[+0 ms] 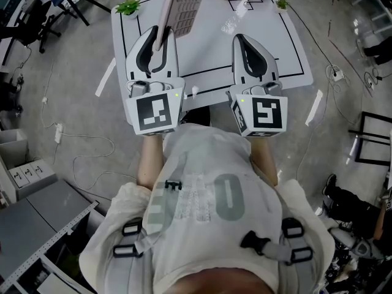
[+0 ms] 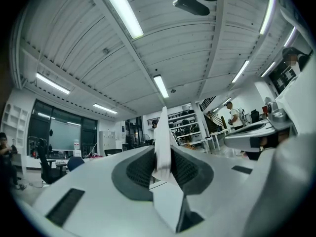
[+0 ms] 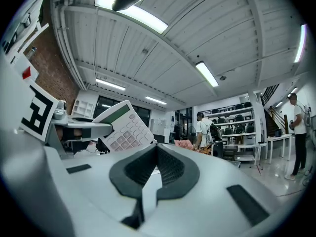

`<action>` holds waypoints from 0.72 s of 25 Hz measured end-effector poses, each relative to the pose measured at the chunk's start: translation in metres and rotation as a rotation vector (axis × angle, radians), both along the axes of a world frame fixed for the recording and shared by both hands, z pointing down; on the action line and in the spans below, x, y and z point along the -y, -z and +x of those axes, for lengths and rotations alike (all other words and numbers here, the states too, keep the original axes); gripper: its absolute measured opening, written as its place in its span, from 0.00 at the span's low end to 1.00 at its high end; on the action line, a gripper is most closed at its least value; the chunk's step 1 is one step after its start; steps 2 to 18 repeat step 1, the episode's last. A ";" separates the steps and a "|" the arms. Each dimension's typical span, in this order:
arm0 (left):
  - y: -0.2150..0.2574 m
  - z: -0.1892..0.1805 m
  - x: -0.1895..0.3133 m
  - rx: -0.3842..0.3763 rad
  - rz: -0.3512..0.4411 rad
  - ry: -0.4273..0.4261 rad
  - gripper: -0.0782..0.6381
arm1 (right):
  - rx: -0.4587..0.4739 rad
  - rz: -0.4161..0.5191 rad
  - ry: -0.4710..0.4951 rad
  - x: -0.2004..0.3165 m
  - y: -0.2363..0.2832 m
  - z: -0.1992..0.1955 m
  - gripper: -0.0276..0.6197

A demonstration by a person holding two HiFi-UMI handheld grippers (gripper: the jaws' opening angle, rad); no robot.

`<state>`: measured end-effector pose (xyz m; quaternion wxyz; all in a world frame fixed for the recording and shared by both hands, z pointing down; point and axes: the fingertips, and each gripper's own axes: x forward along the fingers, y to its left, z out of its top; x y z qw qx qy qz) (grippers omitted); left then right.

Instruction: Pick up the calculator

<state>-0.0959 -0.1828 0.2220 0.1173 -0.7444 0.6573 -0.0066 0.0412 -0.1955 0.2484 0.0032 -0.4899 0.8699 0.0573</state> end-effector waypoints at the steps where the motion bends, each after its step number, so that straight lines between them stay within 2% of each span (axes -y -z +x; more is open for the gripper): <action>1: 0.000 0.000 -0.001 -0.001 0.000 0.001 0.24 | 0.000 0.002 -0.001 0.000 0.001 0.001 0.05; 18: 0.000 0.000 -0.001 -0.001 0.000 0.001 0.24 | 0.000 0.002 -0.001 0.000 0.001 0.001 0.05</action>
